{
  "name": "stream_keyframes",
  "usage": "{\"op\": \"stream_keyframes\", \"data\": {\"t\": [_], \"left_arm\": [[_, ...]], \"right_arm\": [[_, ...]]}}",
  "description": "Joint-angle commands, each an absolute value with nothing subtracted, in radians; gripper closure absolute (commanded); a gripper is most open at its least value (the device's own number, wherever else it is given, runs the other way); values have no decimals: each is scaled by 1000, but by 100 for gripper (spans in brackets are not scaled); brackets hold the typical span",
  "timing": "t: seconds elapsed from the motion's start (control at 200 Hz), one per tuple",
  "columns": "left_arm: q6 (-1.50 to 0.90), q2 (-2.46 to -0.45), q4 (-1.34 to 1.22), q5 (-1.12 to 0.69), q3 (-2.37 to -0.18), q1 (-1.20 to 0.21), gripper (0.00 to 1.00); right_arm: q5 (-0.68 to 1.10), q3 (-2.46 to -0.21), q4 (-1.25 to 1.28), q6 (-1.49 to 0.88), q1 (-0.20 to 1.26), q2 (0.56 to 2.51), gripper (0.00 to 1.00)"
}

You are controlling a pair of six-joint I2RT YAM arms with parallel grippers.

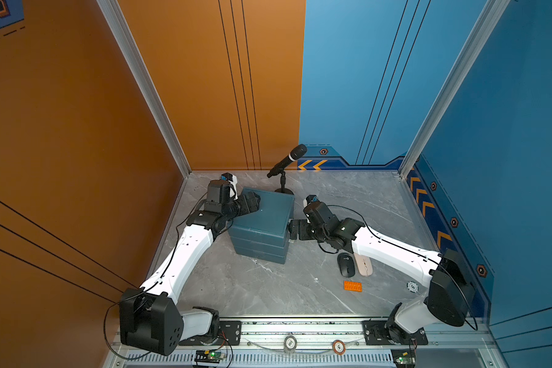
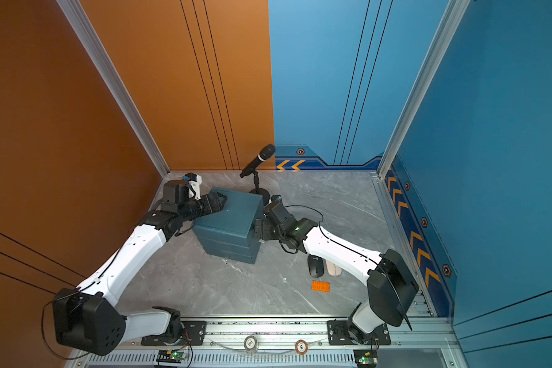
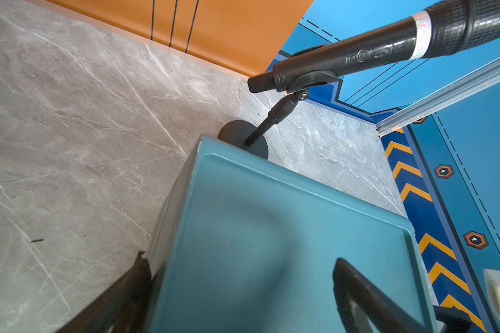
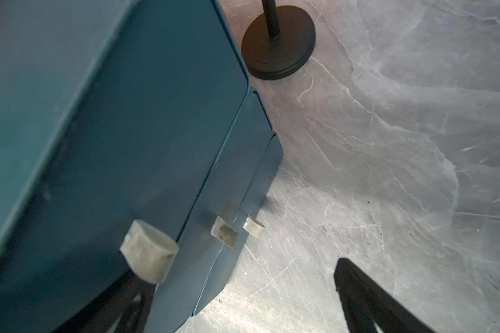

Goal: Take the mice out of the drawer
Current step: Adjust the storage box at the center of the board.

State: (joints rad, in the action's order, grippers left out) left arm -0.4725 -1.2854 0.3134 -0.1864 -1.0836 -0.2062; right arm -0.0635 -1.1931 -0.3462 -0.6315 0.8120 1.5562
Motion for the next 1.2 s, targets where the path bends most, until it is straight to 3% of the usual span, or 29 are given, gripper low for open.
{"op": "stream_keyframes", "data": {"t": [0.0, 0.295, 0.936, 1.191], "left_arm": [[-499, -1240, 342, -258, -1097, -250, 2], [-526, -1186, 430, -181, -1125, -291, 2], [-696, -959, 423, -134, -980, -355, 2], [-352, -952, 557, -44, -1205, -348, 2]], "right_arm": [[54, -1267, -163, -623, 800, 1592, 0], [35, -1357, -283, -580, 778, 1588, 0], [6, -1262, -249, -614, 657, 1491, 0], [1, -1218, -281, -631, 590, 1413, 0]]}}
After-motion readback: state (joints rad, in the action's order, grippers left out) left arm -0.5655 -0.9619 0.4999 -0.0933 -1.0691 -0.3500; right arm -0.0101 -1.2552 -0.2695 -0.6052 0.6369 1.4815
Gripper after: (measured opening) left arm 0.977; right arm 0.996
